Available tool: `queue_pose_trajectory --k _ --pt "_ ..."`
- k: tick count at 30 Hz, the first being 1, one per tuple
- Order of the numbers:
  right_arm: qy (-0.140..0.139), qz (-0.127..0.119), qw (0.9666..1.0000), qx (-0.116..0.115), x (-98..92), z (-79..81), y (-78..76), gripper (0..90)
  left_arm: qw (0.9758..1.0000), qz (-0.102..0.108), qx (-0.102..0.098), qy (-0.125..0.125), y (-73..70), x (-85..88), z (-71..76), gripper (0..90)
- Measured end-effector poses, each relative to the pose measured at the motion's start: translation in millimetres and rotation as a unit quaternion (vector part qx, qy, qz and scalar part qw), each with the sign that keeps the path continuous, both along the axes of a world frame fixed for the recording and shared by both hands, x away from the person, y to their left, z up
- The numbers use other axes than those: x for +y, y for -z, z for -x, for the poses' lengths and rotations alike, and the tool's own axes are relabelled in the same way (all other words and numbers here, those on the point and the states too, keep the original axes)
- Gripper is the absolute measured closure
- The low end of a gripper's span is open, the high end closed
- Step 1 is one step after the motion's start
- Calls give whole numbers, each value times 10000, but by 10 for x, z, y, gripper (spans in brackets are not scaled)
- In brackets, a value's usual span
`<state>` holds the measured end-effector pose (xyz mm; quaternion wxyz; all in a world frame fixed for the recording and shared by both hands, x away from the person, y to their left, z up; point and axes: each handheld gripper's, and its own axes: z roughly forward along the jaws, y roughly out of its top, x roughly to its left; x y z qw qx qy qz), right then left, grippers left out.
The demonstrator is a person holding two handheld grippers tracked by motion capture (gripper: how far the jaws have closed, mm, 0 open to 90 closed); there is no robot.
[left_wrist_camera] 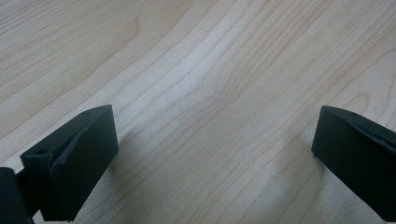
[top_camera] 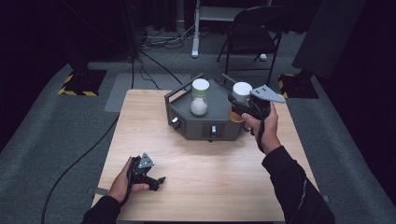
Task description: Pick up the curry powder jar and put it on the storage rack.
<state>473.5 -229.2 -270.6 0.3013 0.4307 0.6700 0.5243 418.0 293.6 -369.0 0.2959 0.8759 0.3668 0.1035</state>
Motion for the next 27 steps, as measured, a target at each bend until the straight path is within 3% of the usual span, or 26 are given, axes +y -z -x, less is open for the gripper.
queue_pose_trajectory --k 16,27 --pt "42 -16 10000 18 111 -245 19 334 10000 0 -2 -3 0 -1 1 3" --pt "129 -4 9998 128 198 -427 119 334 10000 -2 0 -1 -1 -1 0 3"
